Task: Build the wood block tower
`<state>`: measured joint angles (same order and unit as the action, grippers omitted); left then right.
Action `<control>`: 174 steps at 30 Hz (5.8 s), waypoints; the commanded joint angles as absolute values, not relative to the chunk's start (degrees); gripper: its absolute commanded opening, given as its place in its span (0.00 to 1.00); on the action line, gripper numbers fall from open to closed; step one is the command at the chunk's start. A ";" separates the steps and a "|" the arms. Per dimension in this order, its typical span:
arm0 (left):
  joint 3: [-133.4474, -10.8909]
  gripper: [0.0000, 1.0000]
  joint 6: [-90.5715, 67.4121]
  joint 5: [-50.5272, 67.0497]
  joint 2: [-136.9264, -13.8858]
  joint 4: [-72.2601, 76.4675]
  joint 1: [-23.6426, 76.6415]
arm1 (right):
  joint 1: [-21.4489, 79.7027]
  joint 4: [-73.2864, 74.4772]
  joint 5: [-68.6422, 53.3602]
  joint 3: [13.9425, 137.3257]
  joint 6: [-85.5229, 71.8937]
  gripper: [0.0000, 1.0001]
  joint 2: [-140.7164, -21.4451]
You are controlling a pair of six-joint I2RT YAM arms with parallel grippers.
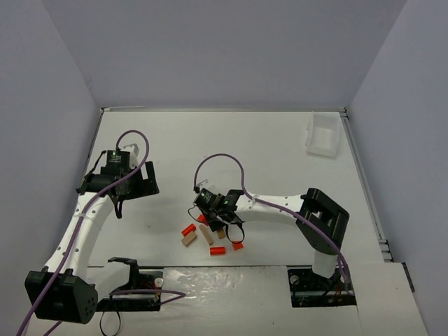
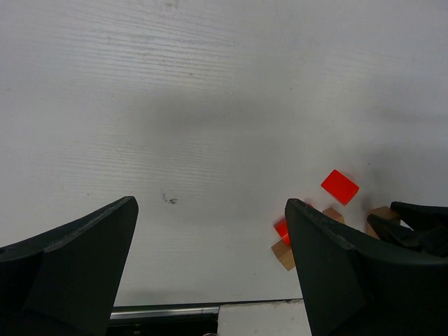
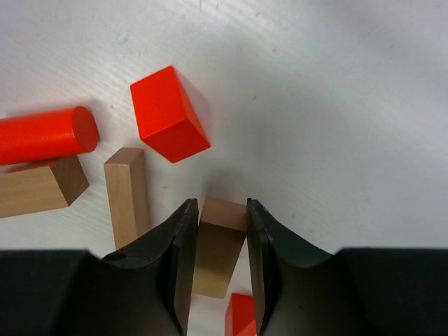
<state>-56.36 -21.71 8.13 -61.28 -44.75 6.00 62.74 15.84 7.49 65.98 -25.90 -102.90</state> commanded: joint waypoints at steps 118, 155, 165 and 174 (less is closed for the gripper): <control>-56.94 0.84 -22.49 13.97 -57.58 -45.53 6.58 | 40.12 12.03 19.70 81.33 -26.51 0.00 -110.15; -53.04 0.69 -26.11 16.11 -66.90 -45.35 29.43 | 34.28 12.22 15.92 74.97 -21.30 0.69 -88.79; -50.89 0.58 -30.60 16.50 -73.96 -45.37 37.69 | 29.68 12.13 14.59 69.30 -19.83 0.69 -83.10; -50.03 0.57 -32.67 13.87 -77.51 -45.30 44.06 | 27.94 12.04 14.10 67.17 -18.85 0.69 -81.60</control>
